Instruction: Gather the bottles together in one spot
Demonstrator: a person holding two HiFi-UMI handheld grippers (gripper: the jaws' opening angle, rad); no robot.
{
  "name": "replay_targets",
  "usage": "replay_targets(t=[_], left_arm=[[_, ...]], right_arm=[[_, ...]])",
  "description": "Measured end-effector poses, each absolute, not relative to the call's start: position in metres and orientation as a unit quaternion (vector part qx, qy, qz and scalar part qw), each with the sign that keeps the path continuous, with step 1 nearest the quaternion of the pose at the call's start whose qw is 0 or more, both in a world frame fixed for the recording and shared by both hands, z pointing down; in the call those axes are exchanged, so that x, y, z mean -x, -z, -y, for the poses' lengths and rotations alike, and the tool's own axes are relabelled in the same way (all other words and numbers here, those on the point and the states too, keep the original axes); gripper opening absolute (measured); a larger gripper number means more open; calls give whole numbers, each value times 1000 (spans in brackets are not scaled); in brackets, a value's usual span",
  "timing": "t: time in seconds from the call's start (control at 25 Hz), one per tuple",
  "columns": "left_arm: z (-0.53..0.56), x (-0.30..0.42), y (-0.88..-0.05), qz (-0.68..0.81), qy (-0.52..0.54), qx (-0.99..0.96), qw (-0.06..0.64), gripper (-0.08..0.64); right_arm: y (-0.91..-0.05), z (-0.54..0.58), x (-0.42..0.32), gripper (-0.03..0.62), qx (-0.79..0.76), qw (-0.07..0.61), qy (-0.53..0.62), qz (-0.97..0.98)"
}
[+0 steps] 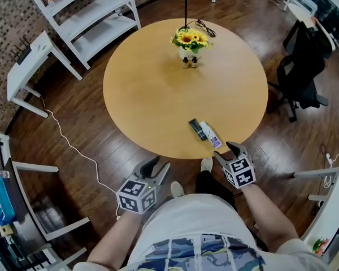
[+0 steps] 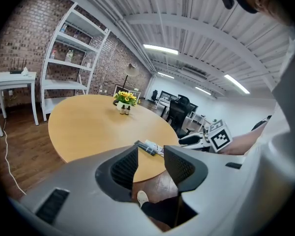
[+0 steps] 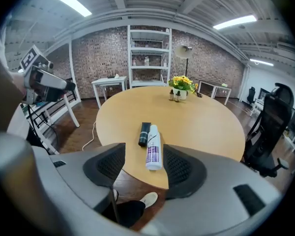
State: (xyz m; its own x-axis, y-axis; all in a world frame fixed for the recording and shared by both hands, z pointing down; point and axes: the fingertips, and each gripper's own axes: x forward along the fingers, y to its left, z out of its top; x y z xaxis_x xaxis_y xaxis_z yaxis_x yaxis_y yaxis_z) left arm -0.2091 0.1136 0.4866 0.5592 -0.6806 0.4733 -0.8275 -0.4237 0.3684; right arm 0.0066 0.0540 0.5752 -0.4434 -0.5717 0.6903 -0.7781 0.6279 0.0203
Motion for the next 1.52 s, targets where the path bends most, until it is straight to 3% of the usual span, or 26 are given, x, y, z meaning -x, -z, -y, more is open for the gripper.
replay_targets(t=[0.44, 1.0, 1.2, 1.52], left_arm=[[-77, 187, -492, 458, -148, -823, 301, 167], [5, 134, -488, 454, -170, -824, 294, 167], [32, 109, -491, 439, -175, -828, 300, 167], [96, 44, -455, 357, -87, -856, 363, 167]], right_arm=[[-660, 4, 9, 265, -320, 432, -159, 828], [-674, 18, 2, 212, -252, 412, -213, 849], [-656, 42, -25, 209, -274, 367, -244, 855], [-524, 76, -41, 209, -276, 194, -217, 916]])
